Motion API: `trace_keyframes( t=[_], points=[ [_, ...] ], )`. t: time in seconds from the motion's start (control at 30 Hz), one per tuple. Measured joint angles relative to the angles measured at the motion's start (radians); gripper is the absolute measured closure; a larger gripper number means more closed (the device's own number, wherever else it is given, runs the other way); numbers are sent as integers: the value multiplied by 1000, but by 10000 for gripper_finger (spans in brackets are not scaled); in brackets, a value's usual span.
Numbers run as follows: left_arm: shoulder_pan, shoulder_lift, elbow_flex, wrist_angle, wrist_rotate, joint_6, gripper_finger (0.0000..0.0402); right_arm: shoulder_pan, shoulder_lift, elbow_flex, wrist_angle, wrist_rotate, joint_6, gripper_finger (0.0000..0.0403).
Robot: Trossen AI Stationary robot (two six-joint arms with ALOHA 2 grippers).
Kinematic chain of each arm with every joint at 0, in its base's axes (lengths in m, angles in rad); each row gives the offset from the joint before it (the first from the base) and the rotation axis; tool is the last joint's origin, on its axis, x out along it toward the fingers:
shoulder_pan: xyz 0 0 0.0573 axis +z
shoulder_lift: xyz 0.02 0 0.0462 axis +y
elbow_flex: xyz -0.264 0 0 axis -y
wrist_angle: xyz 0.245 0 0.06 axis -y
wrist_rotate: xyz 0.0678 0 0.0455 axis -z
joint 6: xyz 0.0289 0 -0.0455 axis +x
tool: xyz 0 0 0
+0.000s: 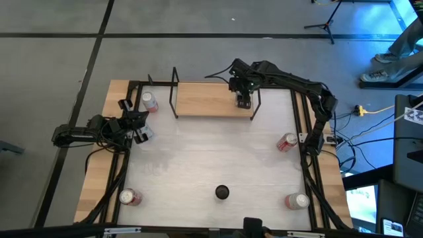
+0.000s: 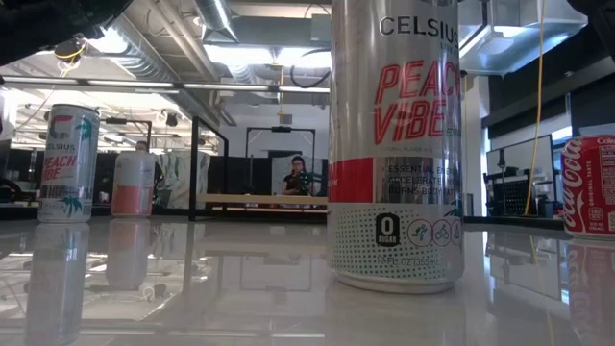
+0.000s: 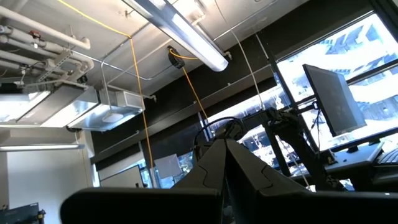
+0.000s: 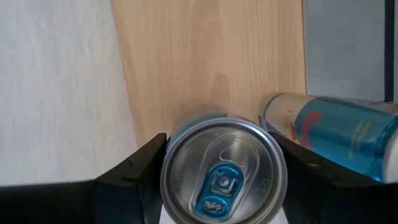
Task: Place canned beverage on shelf
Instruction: Put the blue soda can on the shelf
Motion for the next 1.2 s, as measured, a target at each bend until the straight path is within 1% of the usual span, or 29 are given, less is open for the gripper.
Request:
trace_keyframes(
  t=[0.27,0.5,0.63,0.9,1.2],
  points=[
    [0,0,0,0,0,0,395,0,2,0,3,5,0,168],
    [0,0,0,0,0,0,395,0,2,0,2,8,2,131],
    [0,0,0,0,0,0,395,0,2,1,3,44,3,117],
    [0,0,0,0,0,0,395,1,0,23,-32,53,3,118],
    [0,0,0,0,0,0,395,11,-2,117,-117,77,30,119]
  ],
)
